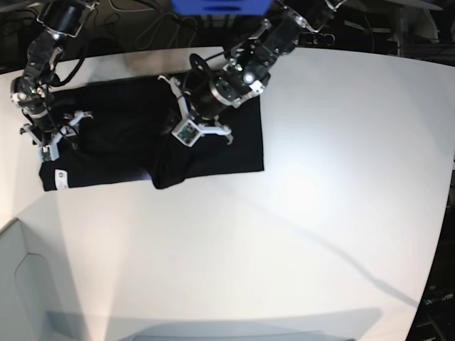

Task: Fold the T-shirt properly

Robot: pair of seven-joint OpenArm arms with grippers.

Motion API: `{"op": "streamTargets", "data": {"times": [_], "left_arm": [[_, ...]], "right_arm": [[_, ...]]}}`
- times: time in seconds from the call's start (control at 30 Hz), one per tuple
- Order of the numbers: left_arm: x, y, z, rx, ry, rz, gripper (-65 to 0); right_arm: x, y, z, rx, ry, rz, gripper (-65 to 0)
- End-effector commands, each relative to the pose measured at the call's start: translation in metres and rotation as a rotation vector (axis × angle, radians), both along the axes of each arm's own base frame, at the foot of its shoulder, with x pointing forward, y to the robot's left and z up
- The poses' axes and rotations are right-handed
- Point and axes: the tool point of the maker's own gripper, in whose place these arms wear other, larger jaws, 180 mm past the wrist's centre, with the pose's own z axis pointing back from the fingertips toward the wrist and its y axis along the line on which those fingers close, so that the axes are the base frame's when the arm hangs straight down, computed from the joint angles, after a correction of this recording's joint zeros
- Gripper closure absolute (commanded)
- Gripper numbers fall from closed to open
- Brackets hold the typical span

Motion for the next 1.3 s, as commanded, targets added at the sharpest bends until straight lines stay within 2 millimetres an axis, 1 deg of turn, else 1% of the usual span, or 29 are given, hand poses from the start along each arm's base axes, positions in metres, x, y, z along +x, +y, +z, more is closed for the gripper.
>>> {"op": "streamTargets", "data": {"times": [0.0, 0.03, 0.1, 0.23, 0.27, 0.3, 0.33, 0.37, 0.4, 0.43, 0.47, 0.53, 0.6, 0.63, 0.7, 0.77, 0.83, 0.9, 0.97, 1.07, 1.1, 1.2, 1.27], "left_arm": [[0.008, -0.010, 0.016, -0.048, -0.039, -0.002, -0.1], [0.010, -0.012, 0.013, -0.046, -0.033, -0.003, -0.1], [0.011, -0.018, 0.011, -0.051, -0.022, -0.001, -0.1], [0.012, -0.020, 0.008, -0.050, -0.013, 0.001, -0.6], [0.014, -0.020, 0.008, -0.045, -0.016, -0.001, -1.7], [0.015, -0.020, 0.007, -0.042, -0.016, -0.003, -3.8], [0.014, -0.020, 0.004, -0.030, -0.006, -0.008, -7.4], [0.012, -0.020, 0.000, -0.012, 0.010, -0.015, -12.2], [0.009, -0.020, -0.003, 0.003, 0.025, -0.024, -18.6], [0.009, -0.020, -0.001, 0.003, 0.026, -0.026, -23.4], [0.010, -0.022, 0.008, -0.012, 0.012, -0.026, -27.8], [0.012, -0.023, 0.028, -0.049, -0.026, -0.022, -32.8], [0.014, -0.023, 0.053, -0.089, -0.079, -0.021, -34.1], [0.014, -0.022, 0.060, -0.101, -0.094, -0.017, -34.1], [0.014, -0.017, 0.071, -0.121, -0.113, -0.003, -34.1], [0.013, -0.001, 0.066, -0.096, -0.111, 0.016, -34.0], [0.011, 0.012, 0.056, -0.068, -0.098, 0.032, -34.0], [0.010, 0.027, 0.044, -0.036, -0.078, 0.052, -33.9], [0.007, 0.032, 0.036, -0.025, -0.055, 0.056, -33.9], [-0.001, 0.028, 0.015, -0.036, 0.033, 0.043, -33.9], [-0.006, 0.022, 0.008, -0.045, 0.066, 0.030, -33.9], [-0.010, 0.003, 0.002, -0.053, 0.091, -0.039, -33.9], [-0.020, -0.015, -0.006, -0.039, 0.107, -0.114, -33.9]], "right_arm": [[-0.001, -0.007, 0.000, -0.037, 0.025, 0.001, -32.1], [0.003, -0.004, 0.001, -0.035, 0.019, 0.010, -32.1], [0.004, -0.001, 0.001, -0.034, 0.019, 0.019, -32.1], [0.004, -0.001, 0.001, -0.034, 0.021, 0.020, -32.1], [0.005, 0.001, 0.001, -0.033, 0.020, 0.025, -32.1], [0.005, 0.002, 0.001, -0.033, 0.021, 0.028, -32.1], [0.006, 0.004, 0.000, -0.032, 0.022, 0.034, -32.1], [0.006, 0.005, 0.000, -0.031, 0.023, 0.038, -32.1], [0.006, 0.006, 0.000, -0.031, 0.023, 0.041, -32.1], [0.007, 0.007, 0.000, -0.031, 0.022, 0.043, -32.1], [0.008, 0.007, 0.001, -0.031, 0.019, 0.043, -32.1], [0.009, 0.005, 0.003, -0.035, 0.013, 0.039, -32.2], [0.011, 0.004, 0.005, -0.035, 0.004, 0.037, -32.1], [0.012, 0.004, 0.006, -0.036, -0.002, 0.038, -32.1], [0.021, 0.005, 0.017, -0.046, -0.035, 0.040, -32.1], [0.024, -0.004, 0.028, -0.058, -0.063, 0.013, -32.1], [0.025, -0.014, 0.038, -0.074, -0.089, -0.017, -32.3], [0.032, -0.018, 0.048, -0.071, -0.124, -0.041, -32.4], [0.031, -0.029, 0.055, -0.077, -0.148, -0.081, -32.4], [0.028, -0.039, 0.058, -0.079, -0.154, -0.113, -32.5], [0.025, -0.040, 0.056, -0.080, -0.148, -0.115, -32.5], [0.024, -0.038, 0.054, -0.078, -0.140, -0.108, -32.5], [0.016, -0.037, 0.048, -0.077, -0.122, -0.108, -32.5]]}}
